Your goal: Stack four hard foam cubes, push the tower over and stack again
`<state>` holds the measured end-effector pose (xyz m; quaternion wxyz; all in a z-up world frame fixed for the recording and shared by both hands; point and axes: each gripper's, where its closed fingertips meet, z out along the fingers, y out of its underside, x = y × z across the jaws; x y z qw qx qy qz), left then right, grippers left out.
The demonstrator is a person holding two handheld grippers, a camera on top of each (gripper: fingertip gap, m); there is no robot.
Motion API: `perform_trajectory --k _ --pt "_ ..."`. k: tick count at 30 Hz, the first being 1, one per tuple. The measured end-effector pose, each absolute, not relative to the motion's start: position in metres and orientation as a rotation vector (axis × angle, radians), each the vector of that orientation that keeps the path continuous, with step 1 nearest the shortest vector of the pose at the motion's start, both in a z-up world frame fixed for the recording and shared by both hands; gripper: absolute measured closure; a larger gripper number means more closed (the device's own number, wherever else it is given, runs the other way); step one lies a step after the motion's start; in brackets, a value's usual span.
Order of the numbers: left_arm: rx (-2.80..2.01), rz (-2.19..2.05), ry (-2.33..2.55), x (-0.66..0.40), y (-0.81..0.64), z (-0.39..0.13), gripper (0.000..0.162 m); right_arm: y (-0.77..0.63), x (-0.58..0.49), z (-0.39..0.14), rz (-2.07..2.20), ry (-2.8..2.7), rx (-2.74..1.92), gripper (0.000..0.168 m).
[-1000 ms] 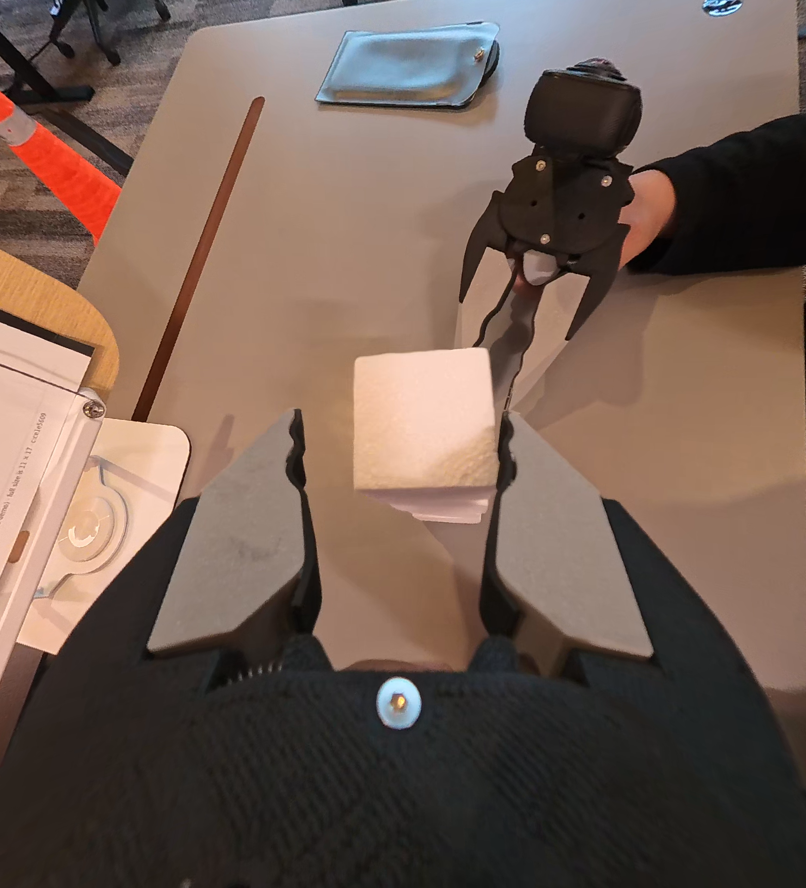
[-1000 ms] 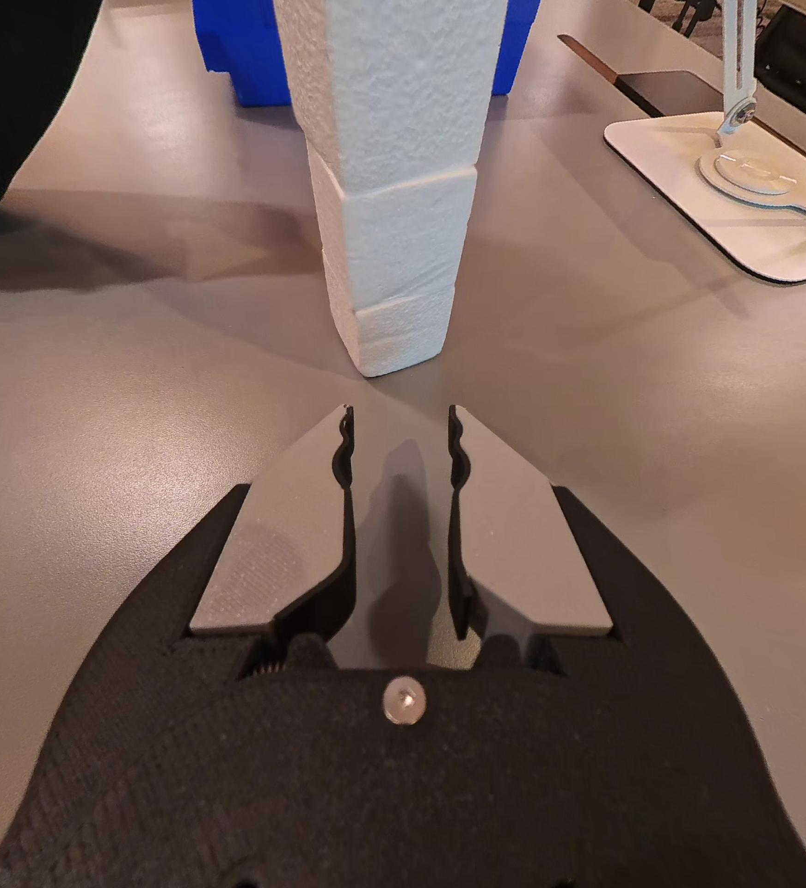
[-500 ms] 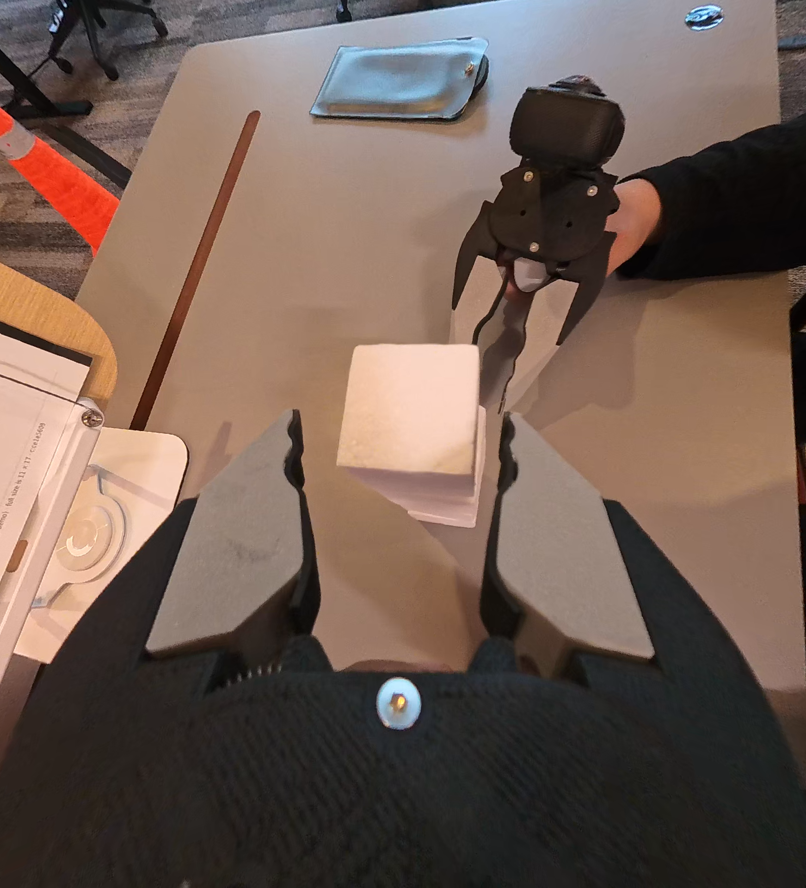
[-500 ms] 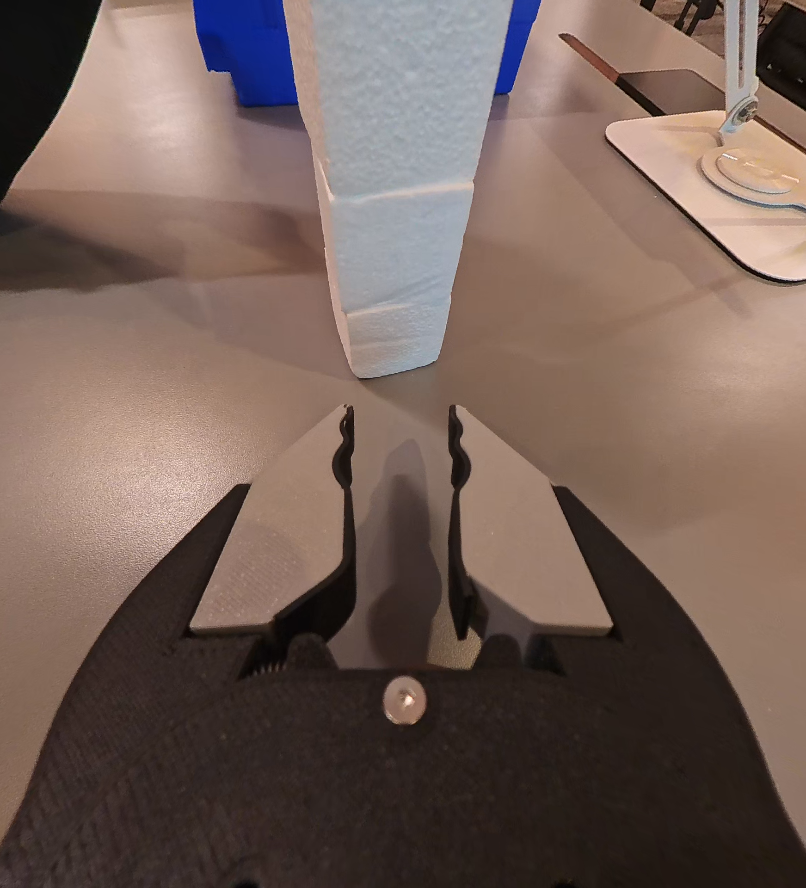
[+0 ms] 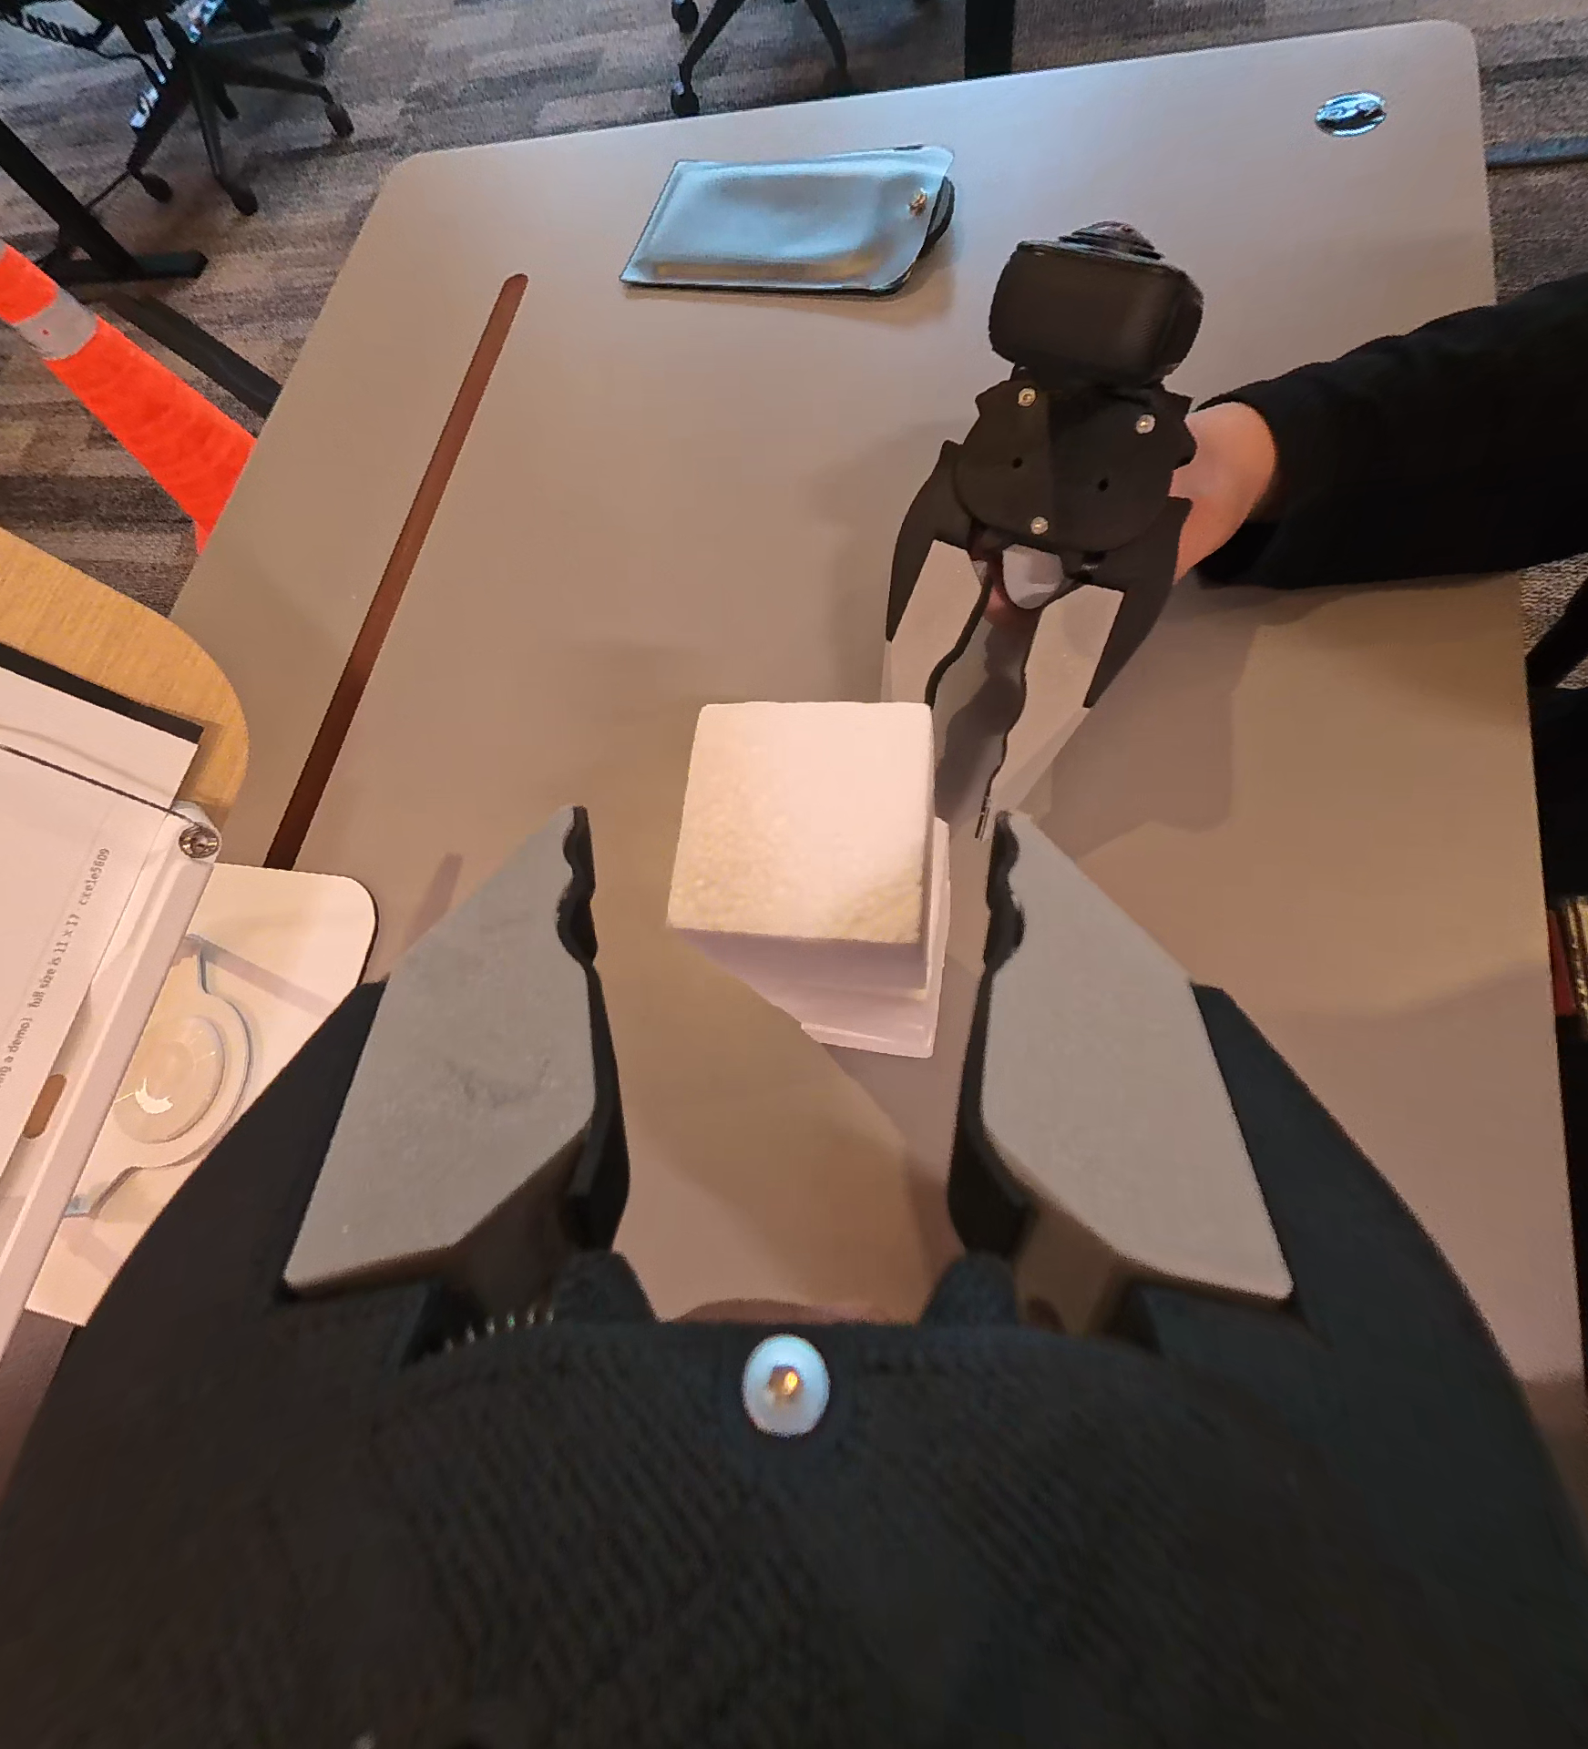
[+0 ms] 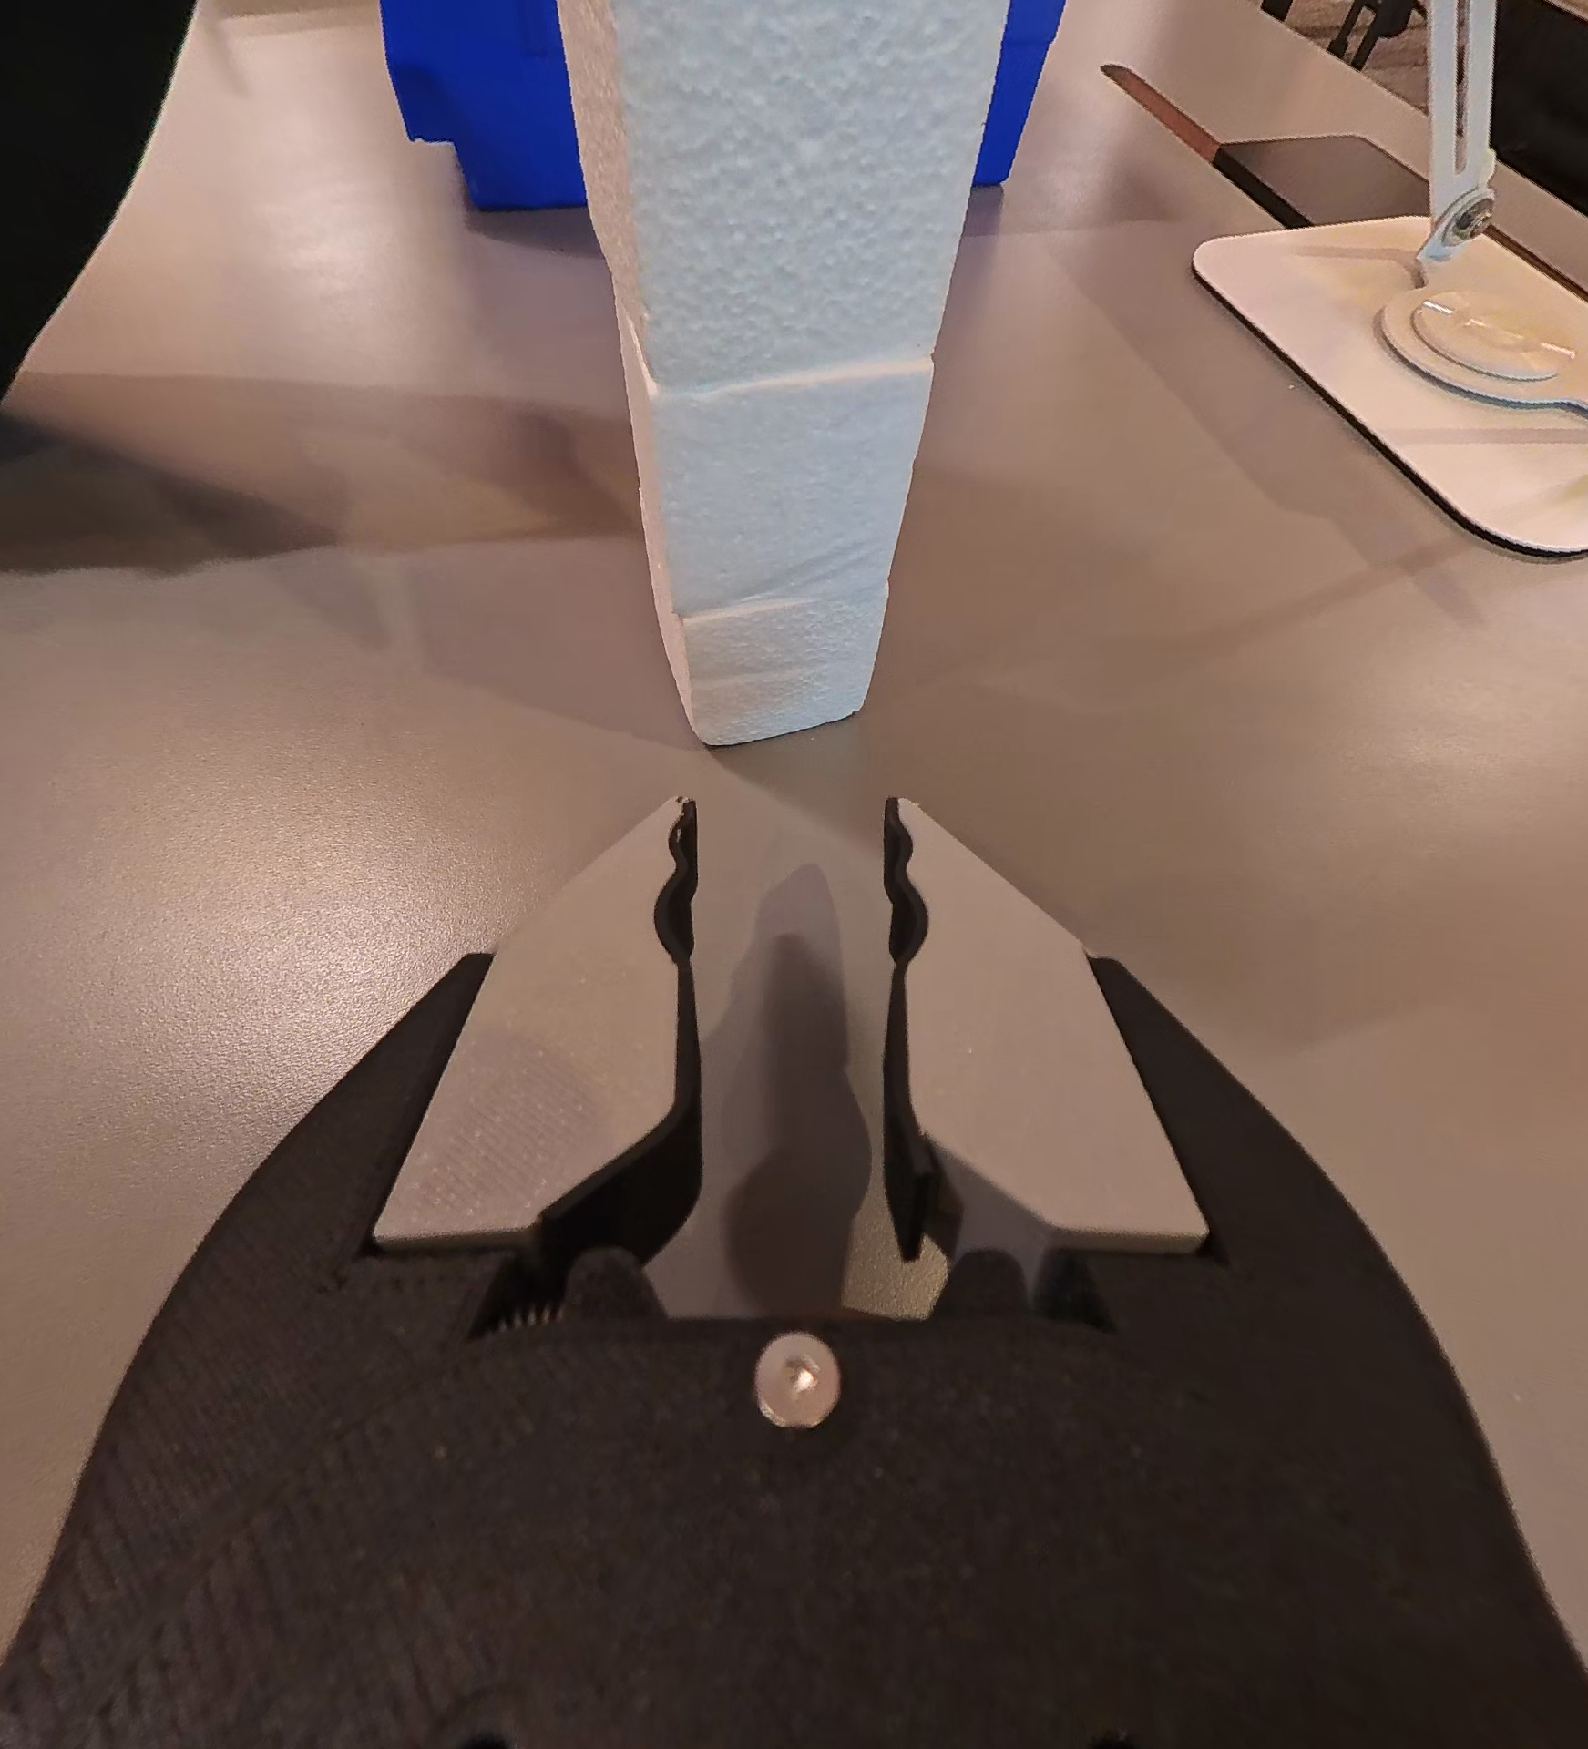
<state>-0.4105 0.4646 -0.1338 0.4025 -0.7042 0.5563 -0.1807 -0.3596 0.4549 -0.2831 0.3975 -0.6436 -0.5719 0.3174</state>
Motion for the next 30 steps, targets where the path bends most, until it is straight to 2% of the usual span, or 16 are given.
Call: perform_trajectory --k 18,24,30 --pt "-1.752 -0.494 1.394 -0.411 0.461 -0.127 0.077 0.455 -0.360 -0.283 0.804 -1.448 -1.630 0.131" --pt "-1.676 -0.566 1.353 -0.407 0.456 -0.108 0.075 0.455 -0.360 -0.283 0.803 -1.448 -1.629 0.131" --pt "-1.627 -0.595 1.264 -0.411 0.458 -0.087 0.080 0.455 -0.360 -0.282 0.803 -1.440 -1.625 0.132"
